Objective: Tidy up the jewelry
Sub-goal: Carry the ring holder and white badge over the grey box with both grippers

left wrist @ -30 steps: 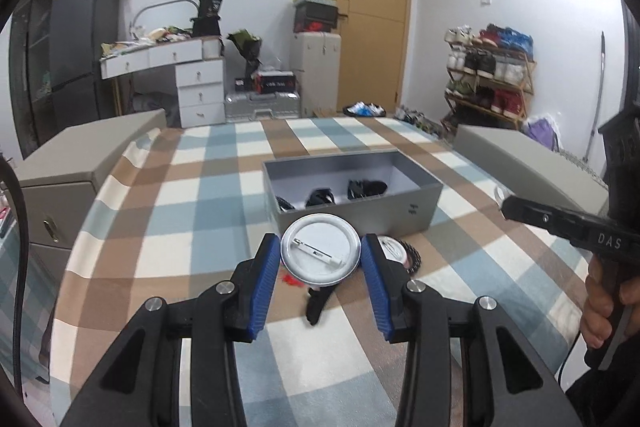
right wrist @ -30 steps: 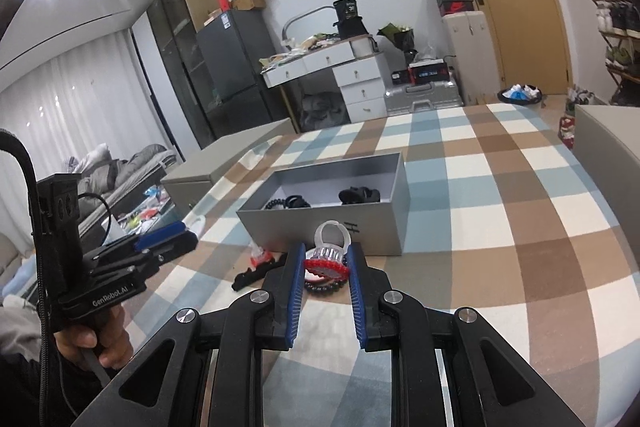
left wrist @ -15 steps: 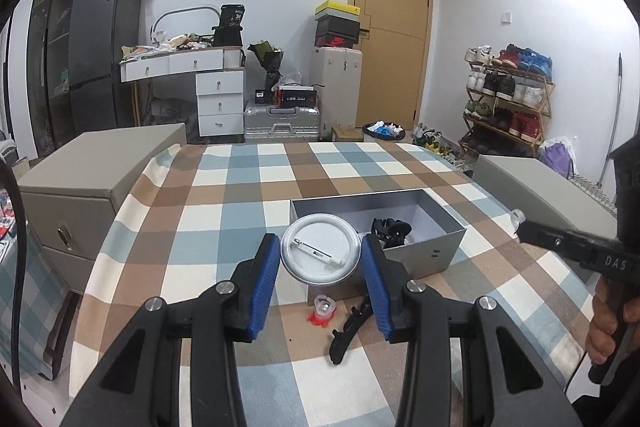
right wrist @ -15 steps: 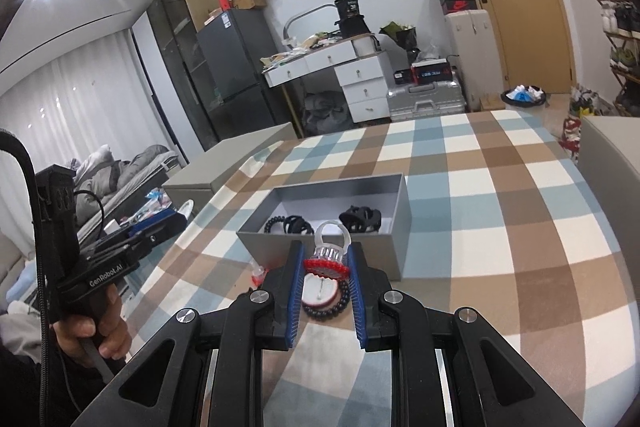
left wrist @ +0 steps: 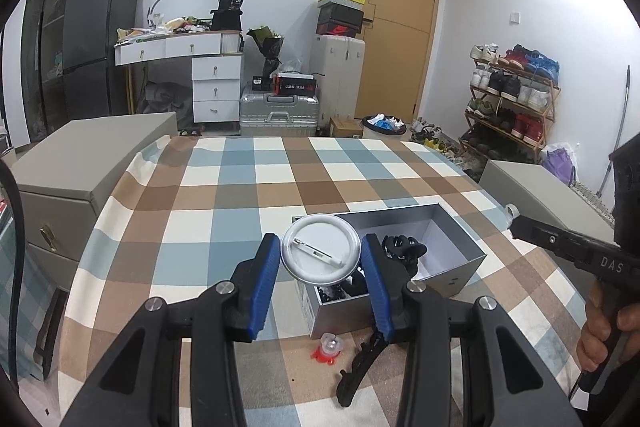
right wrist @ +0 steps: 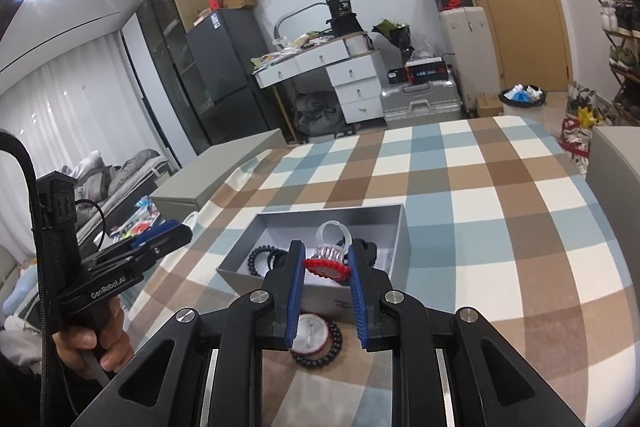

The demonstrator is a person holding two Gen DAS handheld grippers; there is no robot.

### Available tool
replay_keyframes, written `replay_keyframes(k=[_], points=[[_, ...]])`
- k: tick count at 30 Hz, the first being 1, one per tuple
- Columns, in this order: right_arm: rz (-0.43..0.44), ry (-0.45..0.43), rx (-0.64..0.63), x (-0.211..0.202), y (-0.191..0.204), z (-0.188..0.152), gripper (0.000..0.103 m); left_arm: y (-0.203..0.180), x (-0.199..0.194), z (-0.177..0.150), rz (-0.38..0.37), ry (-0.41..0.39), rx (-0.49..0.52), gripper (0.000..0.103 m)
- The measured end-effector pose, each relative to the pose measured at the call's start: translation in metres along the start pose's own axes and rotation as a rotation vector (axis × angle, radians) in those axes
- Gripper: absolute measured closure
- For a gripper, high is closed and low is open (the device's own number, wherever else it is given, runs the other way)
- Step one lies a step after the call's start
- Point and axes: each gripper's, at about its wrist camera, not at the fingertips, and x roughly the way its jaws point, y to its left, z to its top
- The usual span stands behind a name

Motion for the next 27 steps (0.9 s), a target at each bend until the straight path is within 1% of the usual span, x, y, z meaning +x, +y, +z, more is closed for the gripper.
replay_keyframes(k=[6, 13, 17, 27], points=[[0.003, 0.011, 0.005, 0.012, -0.003, 0.008, 0.082, -0.005, 0.010, 0.002, -0.015, 0.028, 0.013, 0.067], [-0.006, 0.044, 0.022, 0.025, -0.010, 0.008, 0.082, -0.008, 0.023, 0.001, -0.036, 0.063, 0.035, 0.067], [-0.013, 0.068, 0.035, 0.033, -0.014, 0.005, 0.082, -0.005, 0.032, 0.001, -0.054, 0.086, 0.014, 0.067], [-0.014, 0.126, 0.040, 0.051, -0.019, 0.000, 0.082, -0.008, 0.045, -0.002, -0.057, 0.123, 0.014, 0.067]])
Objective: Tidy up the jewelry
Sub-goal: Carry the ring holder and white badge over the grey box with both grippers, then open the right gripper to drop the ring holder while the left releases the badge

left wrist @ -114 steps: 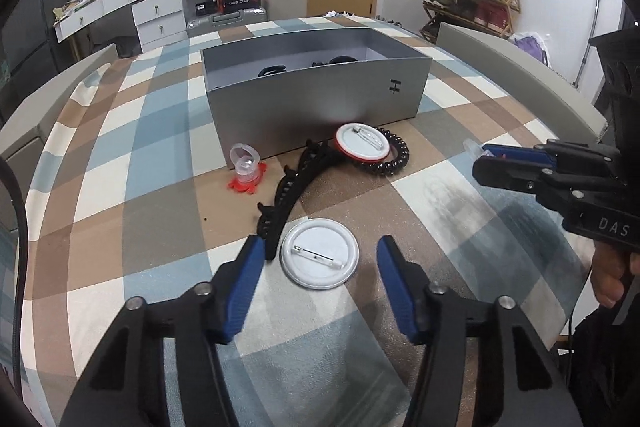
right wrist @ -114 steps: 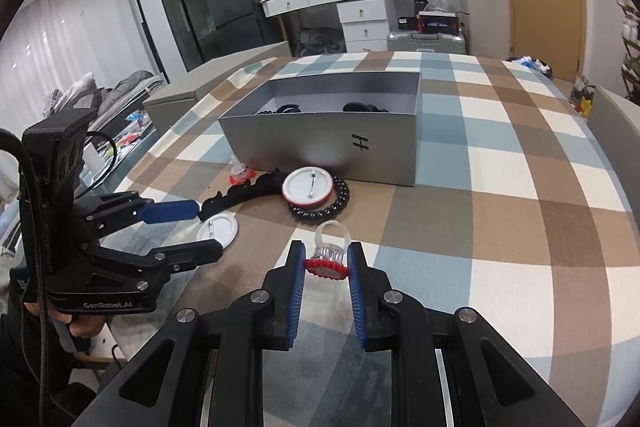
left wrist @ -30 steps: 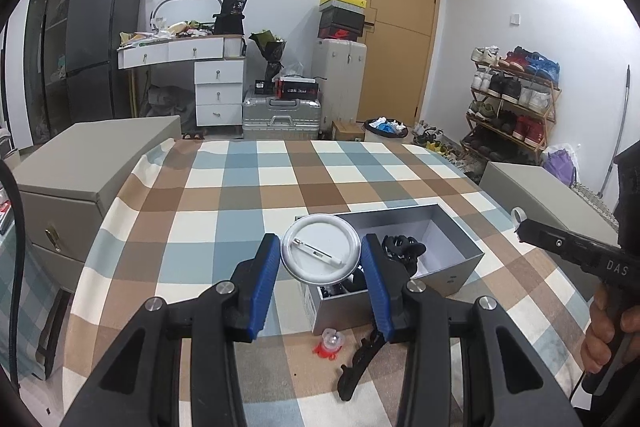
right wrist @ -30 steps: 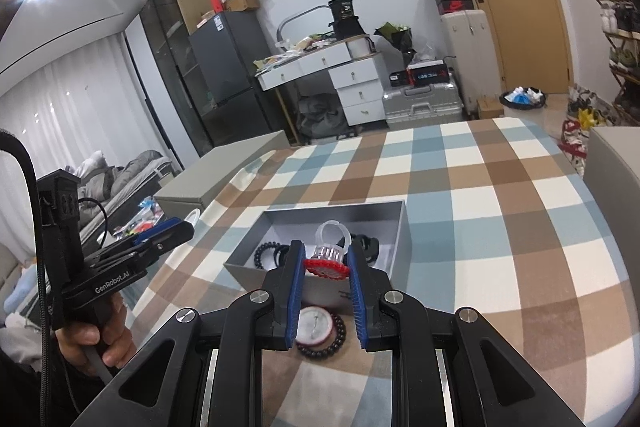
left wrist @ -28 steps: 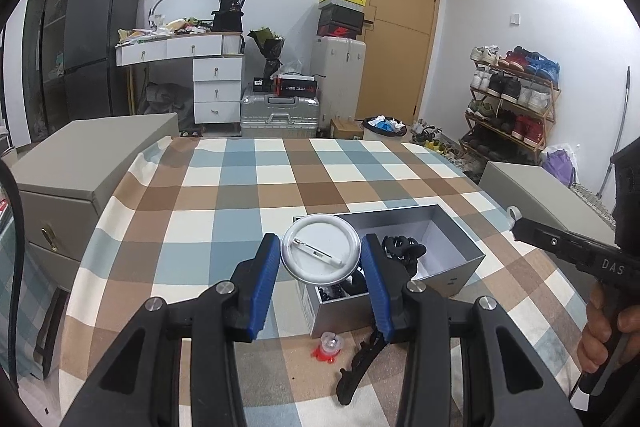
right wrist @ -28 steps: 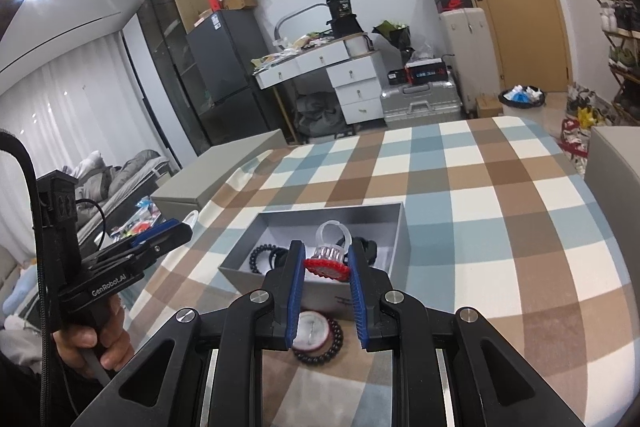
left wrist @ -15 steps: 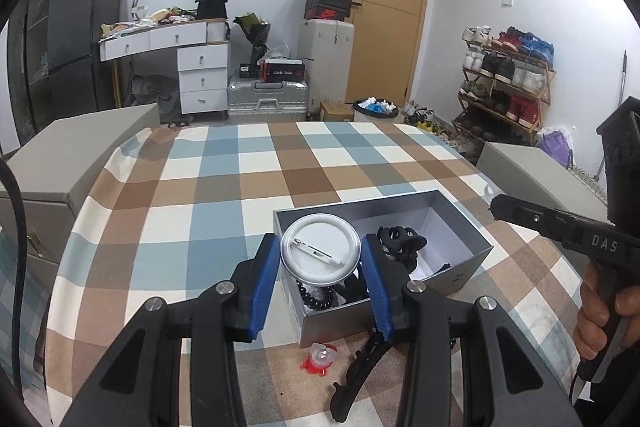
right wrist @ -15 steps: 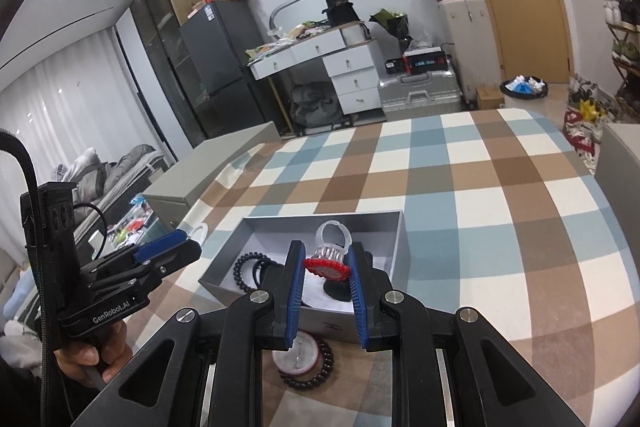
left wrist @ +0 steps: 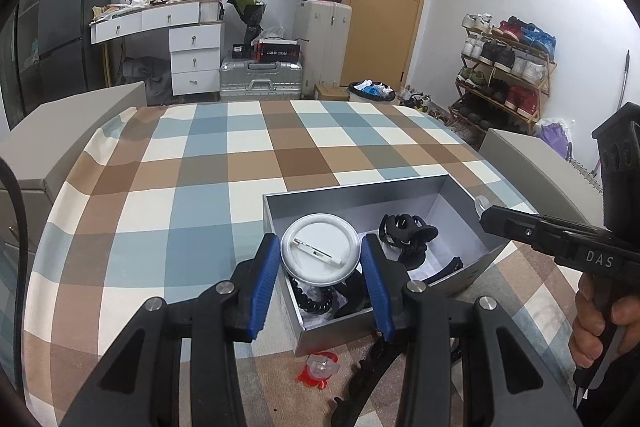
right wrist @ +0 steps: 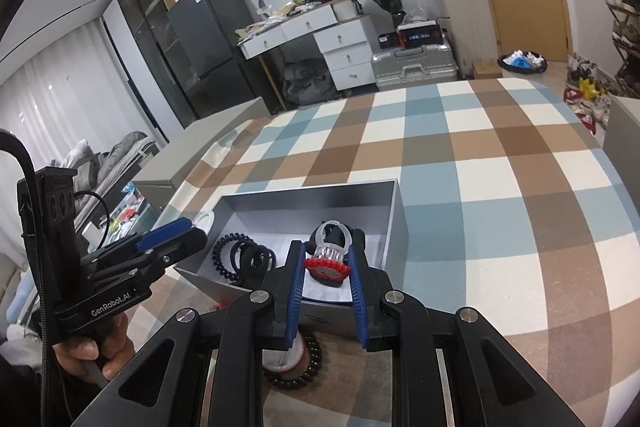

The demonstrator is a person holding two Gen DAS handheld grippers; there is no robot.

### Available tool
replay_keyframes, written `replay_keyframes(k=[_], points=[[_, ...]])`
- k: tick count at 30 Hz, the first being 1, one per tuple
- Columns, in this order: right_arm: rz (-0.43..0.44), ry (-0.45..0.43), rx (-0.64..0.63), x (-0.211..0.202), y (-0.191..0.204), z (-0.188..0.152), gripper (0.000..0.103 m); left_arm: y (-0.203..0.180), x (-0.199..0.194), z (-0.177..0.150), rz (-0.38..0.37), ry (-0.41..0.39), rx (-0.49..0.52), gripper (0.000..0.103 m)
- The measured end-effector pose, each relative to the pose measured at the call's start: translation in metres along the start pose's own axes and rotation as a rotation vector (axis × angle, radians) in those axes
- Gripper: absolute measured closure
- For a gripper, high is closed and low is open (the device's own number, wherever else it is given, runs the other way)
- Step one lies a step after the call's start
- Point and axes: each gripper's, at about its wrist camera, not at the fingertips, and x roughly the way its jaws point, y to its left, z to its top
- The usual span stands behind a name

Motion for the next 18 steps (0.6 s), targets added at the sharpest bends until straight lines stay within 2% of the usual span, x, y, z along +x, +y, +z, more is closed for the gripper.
replay_keyframes(k=[18], points=[[0.017, 0.025, -0.011, 0.0098, 0.0038, 0.0003, 0.080, -0.0008, 0.0013, 0.0058, 0.009, -0.011, 0.007, 0.067]])
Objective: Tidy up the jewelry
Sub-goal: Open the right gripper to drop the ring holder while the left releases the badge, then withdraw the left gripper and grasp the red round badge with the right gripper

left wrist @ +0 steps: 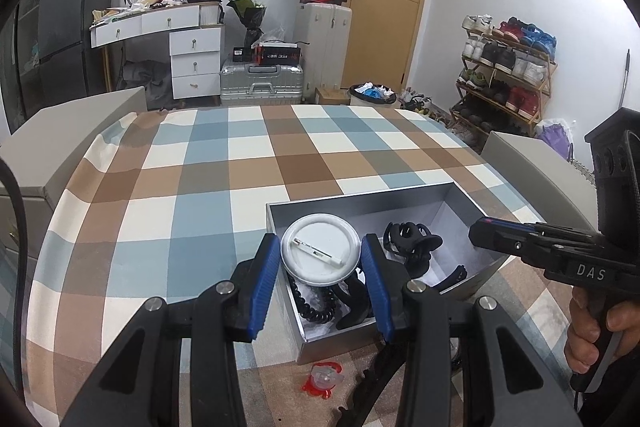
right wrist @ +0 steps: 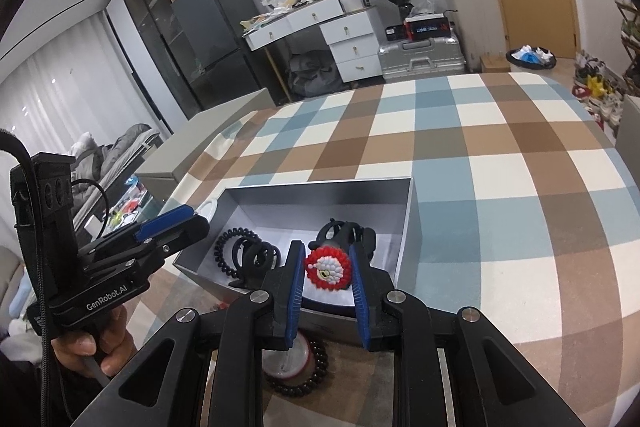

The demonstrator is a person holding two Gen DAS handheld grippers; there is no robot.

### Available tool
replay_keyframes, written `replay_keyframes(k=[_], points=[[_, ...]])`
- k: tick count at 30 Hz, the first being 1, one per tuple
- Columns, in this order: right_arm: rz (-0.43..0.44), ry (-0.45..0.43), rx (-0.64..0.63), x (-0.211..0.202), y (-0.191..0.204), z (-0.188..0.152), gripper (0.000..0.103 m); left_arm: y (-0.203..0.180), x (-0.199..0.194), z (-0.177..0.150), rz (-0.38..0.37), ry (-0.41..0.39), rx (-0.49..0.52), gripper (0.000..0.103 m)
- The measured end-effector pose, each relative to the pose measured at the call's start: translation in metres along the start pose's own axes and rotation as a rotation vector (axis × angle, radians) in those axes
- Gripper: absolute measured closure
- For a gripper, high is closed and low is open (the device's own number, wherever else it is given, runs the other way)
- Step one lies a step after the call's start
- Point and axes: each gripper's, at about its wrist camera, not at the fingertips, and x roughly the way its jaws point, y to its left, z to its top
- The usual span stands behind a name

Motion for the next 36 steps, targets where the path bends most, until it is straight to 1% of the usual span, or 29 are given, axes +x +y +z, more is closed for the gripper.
replay_keyframes(k=[8, 18, 20, 22, 24, 25, 26, 28, 30, 32, 33, 34, 35, 36], points=[[0.009, -0.007, 0.008, 0.000, -0.001, 0.001, 0.080, 0.000, 0.001, 0.001, 0.003, 0.000, 0.002, 0.067], [-0.002, -0.013, 0.018, -0.004, -0.006, 0.000, 0.080, -0.003, 0.002, 0.000, -0.006, 0.004, 0.009, 0.067], [-0.006, -0.012, 0.023, -0.006, -0.006, -0.001, 0.075, -0.003, 0.002, 0.000, -0.006, 0.007, 0.008, 0.066], [-0.007, -0.011, 0.027, -0.007, -0.007, -0.002, 0.074, -0.003, 0.004, 0.000, -0.011, 0.019, 0.009, 0.066], [-0.006, -0.010, 0.025, -0.008, -0.006, -0.002, 0.073, -0.003, 0.003, -0.001, -0.016, 0.022, 0.008, 0.059], [-0.009, -0.010, 0.020, -0.009, -0.005, -0.002, 0.072, -0.004, 0.001, -0.001, -0.014, 0.019, 0.008, 0.048], [-0.011, -0.011, 0.017, -0.011, -0.005, -0.003, 0.071, -0.004, -0.001, -0.001, -0.011, 0.013, 0.007, 0.043], [-0.012, -0.012, 0.013, -0.012, -0.003, -0.004, 0.070, -0.004, -0.005, -0.002, -0.010, 0.001, 0.008, 0.042], [-0.016, -0.012, 0.006, -0.013, -0.002, -0.004, 0.067, -0.002, -0.008, -0.003, -0.003, 0.000, 0.006, 0.037], [-0.017, -0.012, -0.009, -0.015, 0.001, -0.005, 0.060, 0.000, -0.012, -0.005, 0.006, 0.001, -0.001, 0.022], [-0.019, -0.014, -0.015, -0.016, 0.002, -0.006, 0.058, 0.002, -0.013, -0.006, 0.007, 0.002, -0.004, 0.020], [-0.018, -0.016, -0.024, -0.017, 0.004, -0.006, 0.052, 0.003, -0.016, -0.008, 0.007, 0.002, -0.010, 0.020], [-0.015, -0.018, -0.031, -0.018, 0.006, -0.007, 0.042, 0.004, -0.017, -0.010, 0.008, 0.003, -0.012, 0.020], [-0.016, -0.019, -0.042, -0.019, 0.008, -0.008, 0.035, 0.005, -0.019, -0.011, 0.012, 0.004, -0.015, 0.020]])
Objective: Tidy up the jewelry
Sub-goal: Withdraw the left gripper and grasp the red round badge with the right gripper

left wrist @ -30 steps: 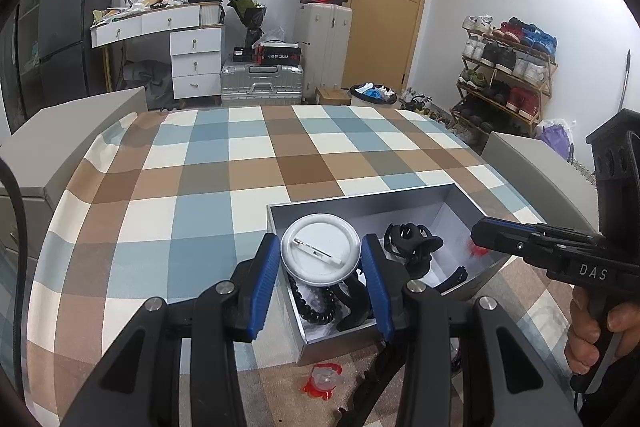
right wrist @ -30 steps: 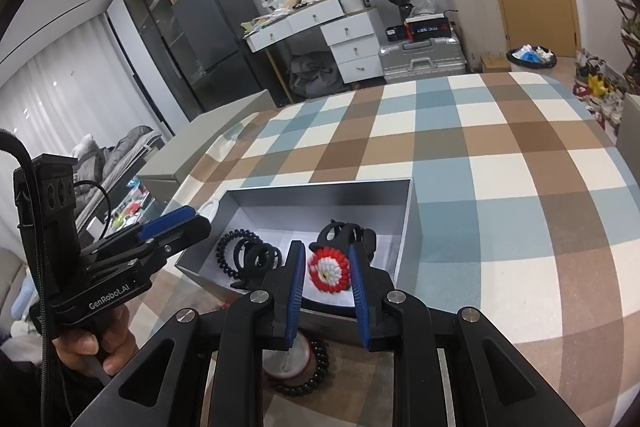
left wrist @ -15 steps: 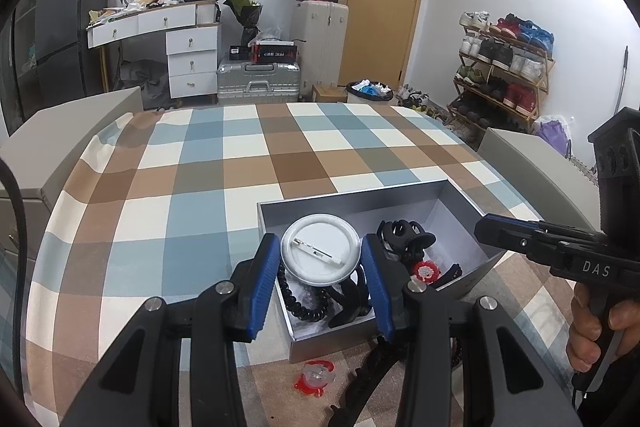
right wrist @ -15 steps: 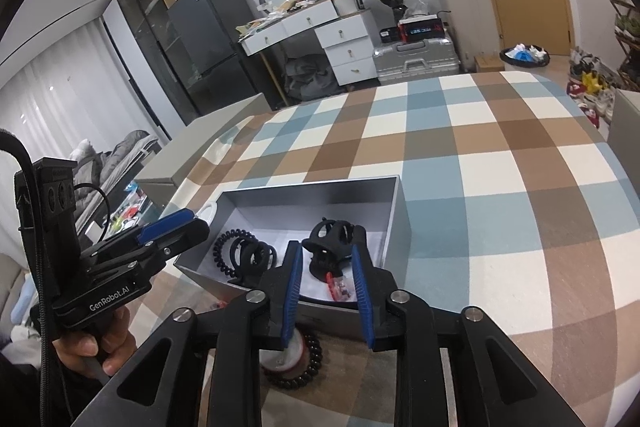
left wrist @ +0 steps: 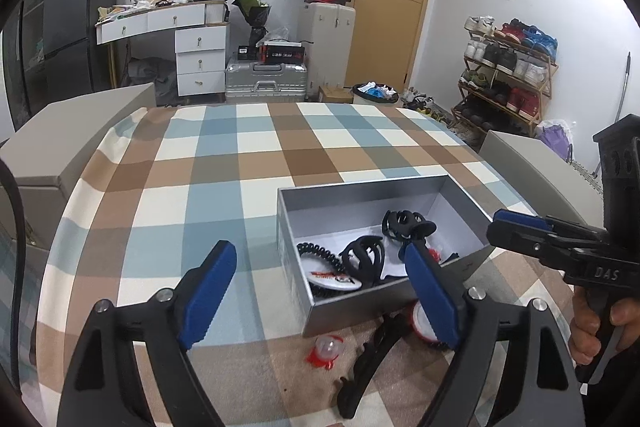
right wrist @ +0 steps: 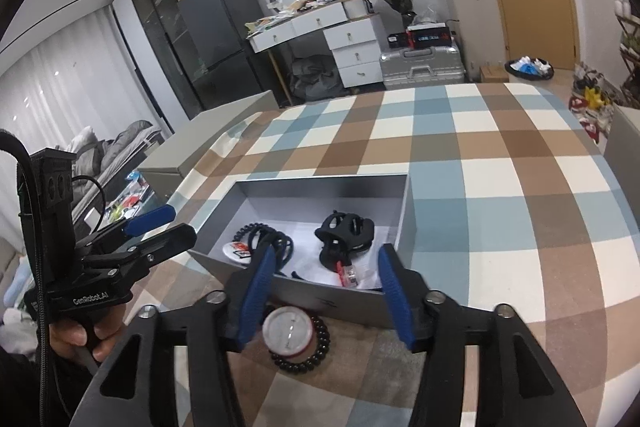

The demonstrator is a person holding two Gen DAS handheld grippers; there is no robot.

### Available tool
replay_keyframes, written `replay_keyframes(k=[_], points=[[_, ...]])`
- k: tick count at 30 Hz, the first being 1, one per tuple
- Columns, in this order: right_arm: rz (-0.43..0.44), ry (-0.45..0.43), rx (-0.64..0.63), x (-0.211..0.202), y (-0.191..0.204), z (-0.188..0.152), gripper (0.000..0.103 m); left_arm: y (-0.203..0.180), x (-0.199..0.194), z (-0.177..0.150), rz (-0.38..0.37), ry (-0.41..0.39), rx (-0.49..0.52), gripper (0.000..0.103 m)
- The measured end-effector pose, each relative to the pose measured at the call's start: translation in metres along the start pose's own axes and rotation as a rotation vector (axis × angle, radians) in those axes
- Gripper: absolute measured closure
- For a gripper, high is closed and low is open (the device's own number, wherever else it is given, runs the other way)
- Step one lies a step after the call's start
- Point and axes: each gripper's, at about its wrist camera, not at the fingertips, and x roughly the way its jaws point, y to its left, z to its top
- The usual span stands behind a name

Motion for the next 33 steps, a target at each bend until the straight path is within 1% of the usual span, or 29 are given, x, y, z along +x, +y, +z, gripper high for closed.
replay_keyframes(k=[1, 2, 3, 5, 6, 9, 11, 13, 15, 17, 21, 23, 25, 28, 29, 33], points=[[-0.012, 0.000, -0.008, -0.001, 0.002, -0.001, 0.023, 0.001, -0.001, -0.002, 0.005, 0.003, -0.004, 0.019], [-0.035, -0.005, -0.017, -0.003, 0.004, -0.003, 0.019, 0.001, 0.000, -0.003, 0.008, 0.006, -0.005, 0.018], [-0.046, -0.010, -0.021, -0.004, 0.004, -0.004, 0.019, 0.002, 0.000, -0.005, 0.013, 0.014, -0.010, 0.017], [-0.053, -0.003, -0.018, -0.004, 0.003, -0.007, 0.016, 0.004, 0.000, -0.009, 0.020, 0.023, -0.020, 0.005], [-0.057, 0.006, -0.009, -0.004, 0.001, -0.009, 0.015, 0.004, 0.000, -0.010, 0.024, 0.025, -0.026, 0.002], [-0.069, 0.039, 0.018, 0.000, -0.005, -0.015, 0.015, 0.004, 0.000, -0.016, 0.023, 0.041, -0.024, 0.001], [-0.084, 0.080, 0.030, 0.004, -0.008, -0.020, 0.013, 0.003, 0.001, -0.020, 0.029, 0.057, -0.012, 0.001], [-0.080, 0.127, 0.025, 0.011, -0.009, -0.025, 0.013, 0.002, 0.002, -0.024, 0.032, 0.071, 0.002, 0.001], [-0.076, 0.149, 0.020, 0.015, -0.008, -0.030, 0.013, 0.000, 0.003, -0.027, 0.028, 0.086, 0.017, 0.001], [-0.060, 0.170, 0.007, 0.018, -0.004, -0.034, 0.013, 0.000, 0.004, -0.030, 0.023, 0.095, 0.029, 0.001], [-0.036, 0.185, -0.022, 0.020, 0.006, -0.037, 0.014, 0.004, 0.005, -0.034, 0.016, 0.100, 0.026, 0.001], [-0.029, 0.190, -0.036, 0.021, 0.011, -0.038, 0.021, 0.007, 0.005, -0.037, 0.004, 0.105, 0.005, 0.001], [-0.017, 0.208, -0.058, 0.023, 0.017, -0.039, 0.023, 0.010, 0.004, -0.039, -0.005, 0.106, -0.006, 0.001], [0.025, 0.237, -0.079, 0.029, 0.026, -0.041, 0.032, 0.011, 0.004, -0.040, -0.014, 0.122, -0.011, 0.001], [0.037, 0.247, -0.077, 0.031, 0.027, -0.042, 0.032, 0.011, 0.004, -0.041, -0.018, 0.121, -0.018, 0.001], [0.037, 0.257, -0.082, 0.038, 0.031, -0.041, 0.035, 0.010, 0.005, -0.043, -0.017, 0.142, -0.015, 0.001]])
